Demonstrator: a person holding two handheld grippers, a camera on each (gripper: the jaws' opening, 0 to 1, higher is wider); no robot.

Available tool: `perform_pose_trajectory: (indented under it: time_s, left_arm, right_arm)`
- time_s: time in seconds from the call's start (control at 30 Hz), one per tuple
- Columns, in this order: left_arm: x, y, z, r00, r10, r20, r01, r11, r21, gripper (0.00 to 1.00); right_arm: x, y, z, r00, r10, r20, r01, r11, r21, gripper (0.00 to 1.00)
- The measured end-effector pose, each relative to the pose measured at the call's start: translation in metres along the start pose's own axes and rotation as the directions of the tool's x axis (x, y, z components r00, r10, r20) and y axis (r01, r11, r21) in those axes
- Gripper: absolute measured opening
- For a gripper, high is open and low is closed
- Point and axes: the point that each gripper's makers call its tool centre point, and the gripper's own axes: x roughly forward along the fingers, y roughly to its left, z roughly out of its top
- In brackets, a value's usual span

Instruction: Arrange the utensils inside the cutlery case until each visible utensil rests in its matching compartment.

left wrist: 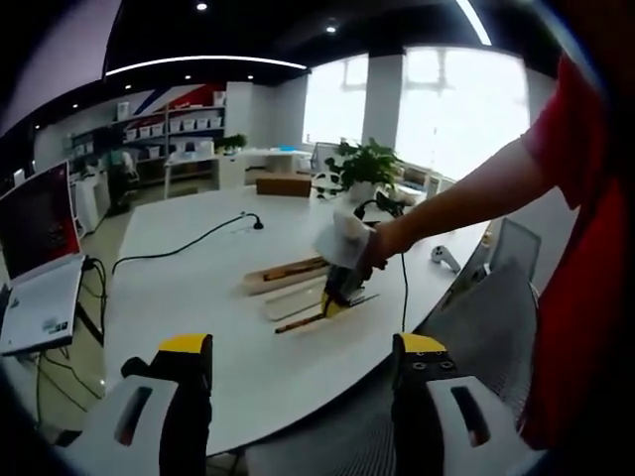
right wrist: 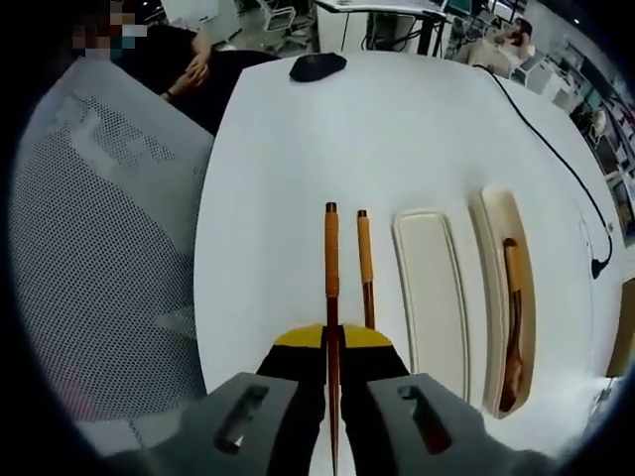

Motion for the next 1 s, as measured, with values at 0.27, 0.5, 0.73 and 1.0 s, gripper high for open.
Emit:
perform_pose_trajectory:
  time_s: [0.27,0.5,0.73,1.0]
  left_arm:
    - [0.000,-0.001,-0.002,1.000,0.000,-0.006,0.000,1.000,0.000,0.75]
    - [0.002,0.002,-0.004,1.000,0.001,-0.009,-0.001,1.000,0.000,0.75]
    - [0.004,0.002,-0.005,1.000,-0.003,-0.015,0.003,1.000,0.001,0.74]
    - [0.005,0.005,-0.003,1.000,0.000,-0.015,0.000,1.000,0.003,0.74]
  right_arm:
    - [-0.004,-0.004,0.003,1.000,-0.010,0.010,0.010,1.000,-0.005,0.00]
    - [-0.006,-0.007,0.003,1.000,-0.015,0.014,0.015,1.000,-0.001,0.00]
    - [-0.008,-0.013,0.003,1.000,-0.017,0.016,0.018,1.000,-0.008,0.00]
    - [-0.033,-0.047,0.016,0.996,-0.064,0.057,0.063,0.998,0.018,0.00]
